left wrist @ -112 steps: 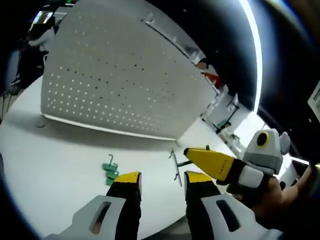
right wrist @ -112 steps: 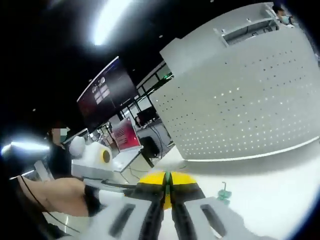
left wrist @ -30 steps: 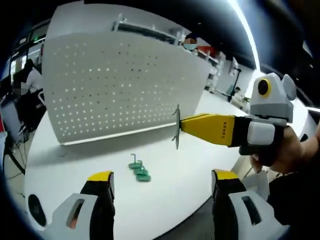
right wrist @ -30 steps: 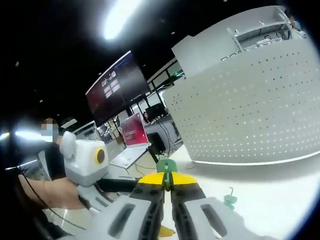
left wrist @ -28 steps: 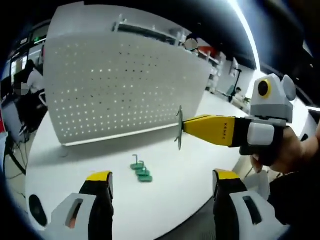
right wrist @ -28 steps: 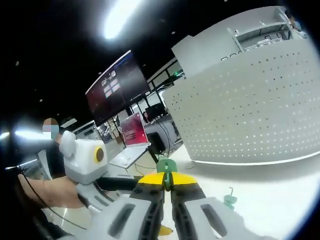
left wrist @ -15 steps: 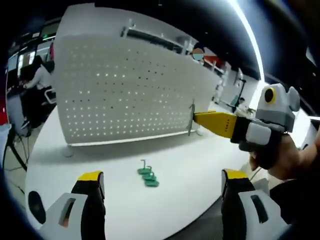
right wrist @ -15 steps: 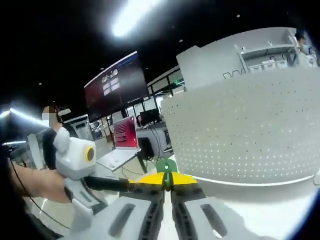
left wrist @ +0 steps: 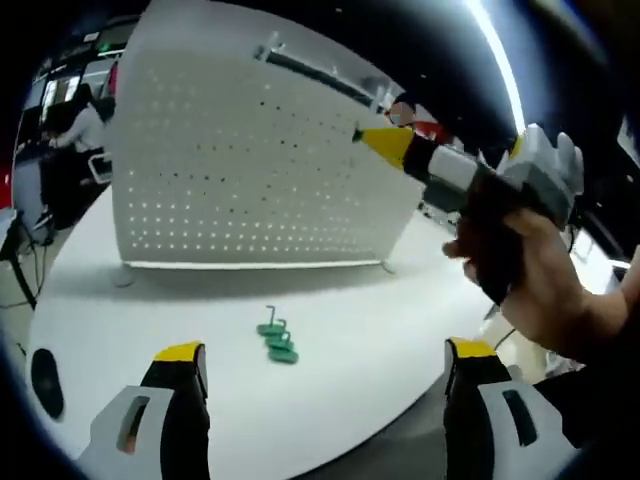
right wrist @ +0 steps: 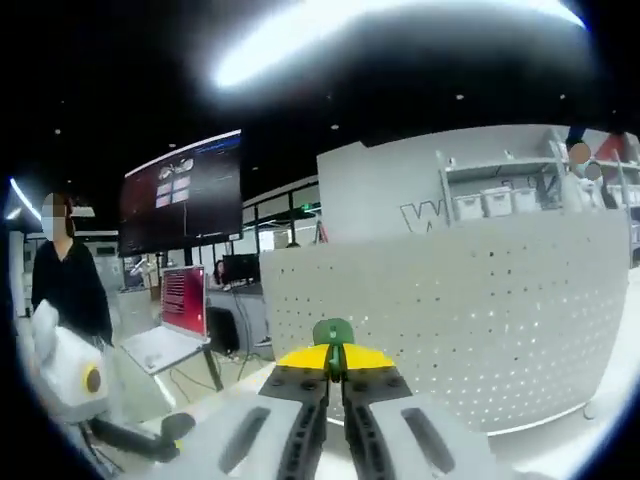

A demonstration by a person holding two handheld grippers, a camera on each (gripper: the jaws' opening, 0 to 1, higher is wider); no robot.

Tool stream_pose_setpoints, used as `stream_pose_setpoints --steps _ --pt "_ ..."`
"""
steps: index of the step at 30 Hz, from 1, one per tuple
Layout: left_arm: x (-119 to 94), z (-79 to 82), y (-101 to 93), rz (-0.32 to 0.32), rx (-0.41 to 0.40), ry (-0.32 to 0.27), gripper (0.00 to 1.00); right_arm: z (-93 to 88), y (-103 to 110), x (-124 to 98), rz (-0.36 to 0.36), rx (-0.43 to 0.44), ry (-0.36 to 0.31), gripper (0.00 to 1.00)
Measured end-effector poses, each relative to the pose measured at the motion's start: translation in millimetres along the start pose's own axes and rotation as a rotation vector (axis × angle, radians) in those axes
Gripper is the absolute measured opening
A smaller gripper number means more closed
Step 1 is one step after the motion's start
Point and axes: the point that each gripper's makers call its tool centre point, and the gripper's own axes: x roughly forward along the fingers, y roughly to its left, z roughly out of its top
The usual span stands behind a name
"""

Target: Insert the hook assembly into the mounting plate slot until the hook locks in place.

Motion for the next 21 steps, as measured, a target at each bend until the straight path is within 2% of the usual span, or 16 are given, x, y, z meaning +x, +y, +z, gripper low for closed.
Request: stream_pose_setpoints --steps 6,11,14,19,21 --pt "1 -7.3 1.2 -0.005 0.020 0.029 1.00 23.7 -15 27 -0.052 0.005 -0.064 0.00" --pt "-3 -3.8 5.6 0.008 0.028 0.028 1.00 29.2 -28 46 -0.084 0.019 -0.074 0.00" --pt "-6 1.8 8.3 0.018 0.013 0.007 1.00 31.5 -37 59 -0.102 0.012 -0.077 0.00" --pt "-10 -0.7 14.4 0.035 0.005 0.008 1.00 34.6 -52 80 -0.138 0.001 -0.084 0.00" --pt "-11 -3.6 16.8 0.042 0.000 0.017 1.00 36.8 -65 86 -0.201 -0.031 -0.087 0.00"
